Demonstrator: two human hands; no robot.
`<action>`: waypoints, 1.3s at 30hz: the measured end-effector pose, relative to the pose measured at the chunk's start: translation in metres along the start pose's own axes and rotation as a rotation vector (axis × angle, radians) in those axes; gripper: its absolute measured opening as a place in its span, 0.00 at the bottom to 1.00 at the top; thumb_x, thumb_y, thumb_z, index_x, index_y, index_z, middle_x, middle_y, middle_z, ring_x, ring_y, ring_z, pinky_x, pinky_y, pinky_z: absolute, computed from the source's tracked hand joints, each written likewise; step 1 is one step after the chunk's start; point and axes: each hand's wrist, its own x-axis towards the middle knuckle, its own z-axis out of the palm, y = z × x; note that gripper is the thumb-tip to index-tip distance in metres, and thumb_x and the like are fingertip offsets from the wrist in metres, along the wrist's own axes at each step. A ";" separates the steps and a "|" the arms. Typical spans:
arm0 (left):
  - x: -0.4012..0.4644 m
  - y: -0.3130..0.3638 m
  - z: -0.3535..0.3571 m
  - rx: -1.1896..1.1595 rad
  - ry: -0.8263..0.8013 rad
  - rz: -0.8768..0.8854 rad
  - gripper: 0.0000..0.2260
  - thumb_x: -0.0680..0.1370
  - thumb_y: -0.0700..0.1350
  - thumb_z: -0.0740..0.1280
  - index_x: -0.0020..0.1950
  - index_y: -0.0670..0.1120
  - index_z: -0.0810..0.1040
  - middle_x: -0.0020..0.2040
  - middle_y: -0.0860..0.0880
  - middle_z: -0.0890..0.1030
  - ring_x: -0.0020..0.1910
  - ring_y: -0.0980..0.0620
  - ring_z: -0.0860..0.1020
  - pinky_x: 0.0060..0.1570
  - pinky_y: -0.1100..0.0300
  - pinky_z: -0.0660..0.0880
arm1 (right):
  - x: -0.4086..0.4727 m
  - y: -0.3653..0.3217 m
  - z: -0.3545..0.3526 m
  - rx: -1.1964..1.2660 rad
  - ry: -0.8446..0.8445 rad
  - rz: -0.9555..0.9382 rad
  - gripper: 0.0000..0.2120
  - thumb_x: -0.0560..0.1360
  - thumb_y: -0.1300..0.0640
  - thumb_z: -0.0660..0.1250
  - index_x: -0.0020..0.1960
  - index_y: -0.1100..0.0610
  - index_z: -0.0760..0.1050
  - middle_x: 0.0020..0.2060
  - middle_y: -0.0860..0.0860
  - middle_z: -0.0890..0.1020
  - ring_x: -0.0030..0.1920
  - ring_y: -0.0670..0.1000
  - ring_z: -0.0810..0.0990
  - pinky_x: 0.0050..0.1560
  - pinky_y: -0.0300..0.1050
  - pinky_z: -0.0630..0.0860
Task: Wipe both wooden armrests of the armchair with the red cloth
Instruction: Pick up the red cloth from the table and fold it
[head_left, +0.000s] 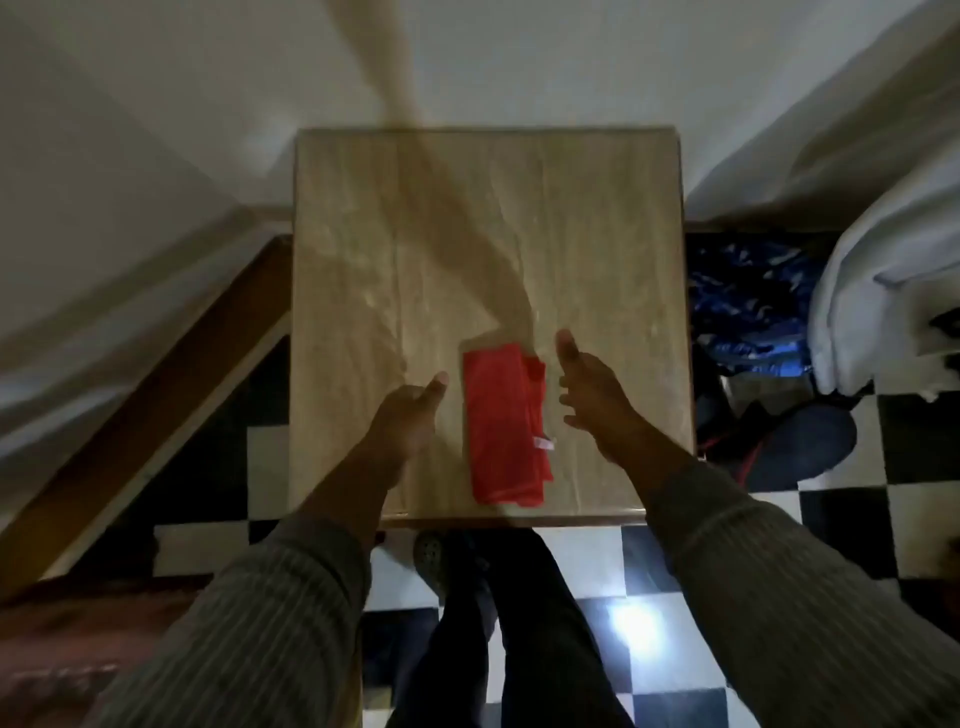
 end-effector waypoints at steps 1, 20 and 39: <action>0.010 -0.008 0.010 -0.003 -0.018 -0.008 0.26 0.80 0.64 0.60 0.55 0.39 0.77 0.34 0.46 0.71 0.33 0.48 0.72 0.44 0.52 0.66 | 0.009 0.009 0.004 -0.031 0.025 0.034 0.33 0.75 0.28 0.56 0.63 0.53 0.74 0.58 0.55 0.78 0.62 0.60 0.77 0.66 0.61 0.74; 0.031 -0.059 0.048 -0.109 0.094 0.095 0.04 0.81 0.46 0.66 0.53 0.46 0.77 0.53 0.44 0.82 0.51 0.44 0.82 0.51 0.48 0.81 | 0.032 0.093 0.072 -0.227 0.095 -0.240 0.07 0.80 0.52 0.64 0.51 0.56 0.71 0.39 0.44 0.75 0.38 0.43 0.74 0.35 0.37 0.67; -0.208 -0.258 -0.105 -0.623 0.764 0.324 0.04 0.82 0.51 0.64 0.56 0.56 0.75 0.50 0.59 0.80 0.46 0.66 0.80 0.40 0.71 0.77 | -0.219 0.090 0.276 -0.321 -0.323 -0.796 0.08 0.80 0.47 0.60 0.58 0.45 0.69 0.44 0.29 0.76 0.45 0.35 0.77 0.43 0.31 0.74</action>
